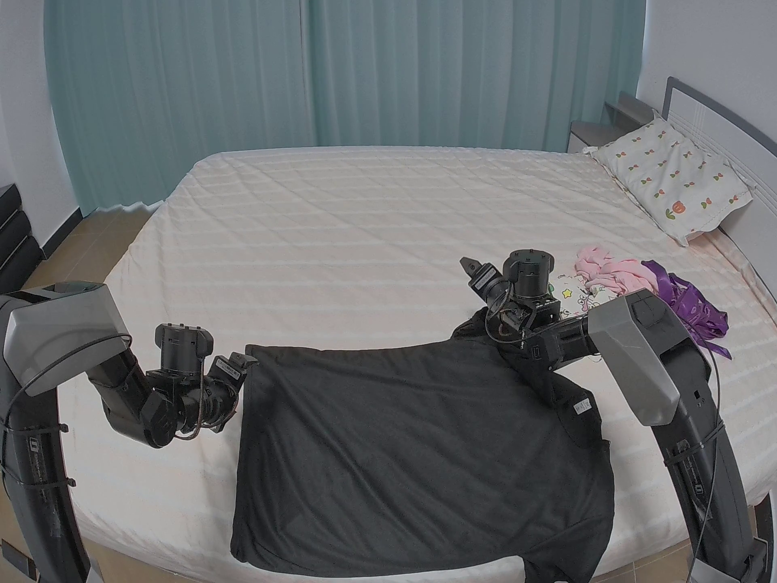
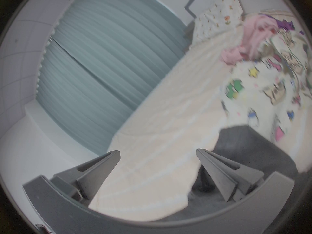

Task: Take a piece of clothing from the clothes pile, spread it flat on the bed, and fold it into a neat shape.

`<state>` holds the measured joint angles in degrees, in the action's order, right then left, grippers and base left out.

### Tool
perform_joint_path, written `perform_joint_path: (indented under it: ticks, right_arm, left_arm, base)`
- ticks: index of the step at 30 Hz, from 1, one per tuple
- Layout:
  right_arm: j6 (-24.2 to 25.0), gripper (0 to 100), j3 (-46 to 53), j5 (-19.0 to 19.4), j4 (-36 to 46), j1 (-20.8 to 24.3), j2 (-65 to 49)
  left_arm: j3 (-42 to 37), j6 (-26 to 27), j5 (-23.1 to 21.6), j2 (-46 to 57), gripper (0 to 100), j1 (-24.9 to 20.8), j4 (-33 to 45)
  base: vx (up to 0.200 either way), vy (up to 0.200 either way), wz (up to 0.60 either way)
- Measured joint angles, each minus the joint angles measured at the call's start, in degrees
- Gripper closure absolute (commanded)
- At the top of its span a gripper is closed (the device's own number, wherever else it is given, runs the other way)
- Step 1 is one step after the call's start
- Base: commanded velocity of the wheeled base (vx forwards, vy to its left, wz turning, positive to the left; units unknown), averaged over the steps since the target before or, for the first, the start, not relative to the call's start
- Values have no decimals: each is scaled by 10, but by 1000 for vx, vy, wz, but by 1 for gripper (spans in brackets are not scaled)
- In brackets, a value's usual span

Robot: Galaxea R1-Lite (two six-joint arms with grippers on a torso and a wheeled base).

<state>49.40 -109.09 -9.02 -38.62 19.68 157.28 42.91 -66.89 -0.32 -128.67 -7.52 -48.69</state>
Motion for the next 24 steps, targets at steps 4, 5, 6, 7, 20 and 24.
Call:
perform_joint_path:
  ticks: [4,5,6,7,20,24]
  right_arm:
    - [-44,0,-26,-6,-40,-4,19]
    - [-54,0,-28,-6,-44,-5,22]
    - [-61,0,-28,-7,-46,-8,26]
    - [-64,0,-27,-7,-47,-10,28]
    - [-116,0,174,82,-49,-59,-41]
    - [-157,0,217,103,-52,-81,-68]
  left_arm:
    - [0,0,0,0,0,0,0]
    - [0,-1,0,0,0,0,0]
    - [0,-1,1,0,0,0,0]
    - [0,-1,1,0,0,0,0]
    - [-1,-1,1,0,0,0,0]
    - [-2,-1,1,0,0,0,-4]
  base:
    - [0,0,0]
    - [0,0,0]
    - [0,0,0]
    - [0,0,0]
    - [0,0,0]
    - [0,0,0]
